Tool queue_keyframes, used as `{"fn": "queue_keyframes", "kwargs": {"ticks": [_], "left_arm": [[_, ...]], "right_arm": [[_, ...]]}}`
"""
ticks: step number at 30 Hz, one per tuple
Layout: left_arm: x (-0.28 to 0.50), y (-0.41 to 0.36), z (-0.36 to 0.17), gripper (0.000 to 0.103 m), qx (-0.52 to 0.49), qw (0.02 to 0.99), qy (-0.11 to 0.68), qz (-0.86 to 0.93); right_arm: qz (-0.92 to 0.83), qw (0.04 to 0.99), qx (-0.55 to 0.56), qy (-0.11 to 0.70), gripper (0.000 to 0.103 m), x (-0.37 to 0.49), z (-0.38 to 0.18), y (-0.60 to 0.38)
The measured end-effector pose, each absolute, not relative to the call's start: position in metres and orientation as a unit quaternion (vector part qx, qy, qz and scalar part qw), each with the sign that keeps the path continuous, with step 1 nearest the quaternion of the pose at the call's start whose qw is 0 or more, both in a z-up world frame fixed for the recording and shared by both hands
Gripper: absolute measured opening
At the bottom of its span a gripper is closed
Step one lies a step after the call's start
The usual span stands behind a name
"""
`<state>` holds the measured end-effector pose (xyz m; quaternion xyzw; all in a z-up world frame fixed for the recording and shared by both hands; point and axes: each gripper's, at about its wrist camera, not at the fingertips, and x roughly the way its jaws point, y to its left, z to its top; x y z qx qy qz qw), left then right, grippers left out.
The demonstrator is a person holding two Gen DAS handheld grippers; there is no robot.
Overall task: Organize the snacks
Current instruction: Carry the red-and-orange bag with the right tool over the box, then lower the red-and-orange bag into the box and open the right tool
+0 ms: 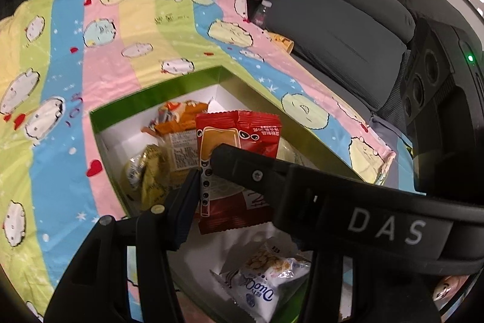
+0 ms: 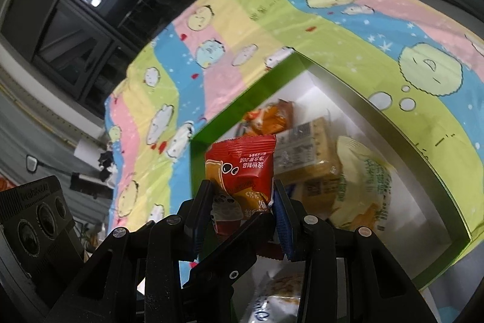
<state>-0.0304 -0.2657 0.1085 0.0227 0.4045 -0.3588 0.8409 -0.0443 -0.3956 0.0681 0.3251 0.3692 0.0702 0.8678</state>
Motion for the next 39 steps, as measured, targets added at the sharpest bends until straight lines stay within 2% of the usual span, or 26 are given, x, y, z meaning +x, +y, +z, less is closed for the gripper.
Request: {"fn": "queue_keyframes", "kwargs": {"ticks": [16, 39], "left_arm": [[-0.019, -0.27, 0.086, 0.05, 0.005, 0.82, 0.447, -0.356], [-0.014, -0.268, 0.081, 0.053, 0.005, 0.818, 0.454, -0.353]], "right_arm": [[0.053, 0.848, 0.328, 0.412, 0.042, -0.031, 0.046, -0.4], [0.029, 0.85, 0.312, 0.423, 0.042, -0.026, 0.044, -0.396]]}}
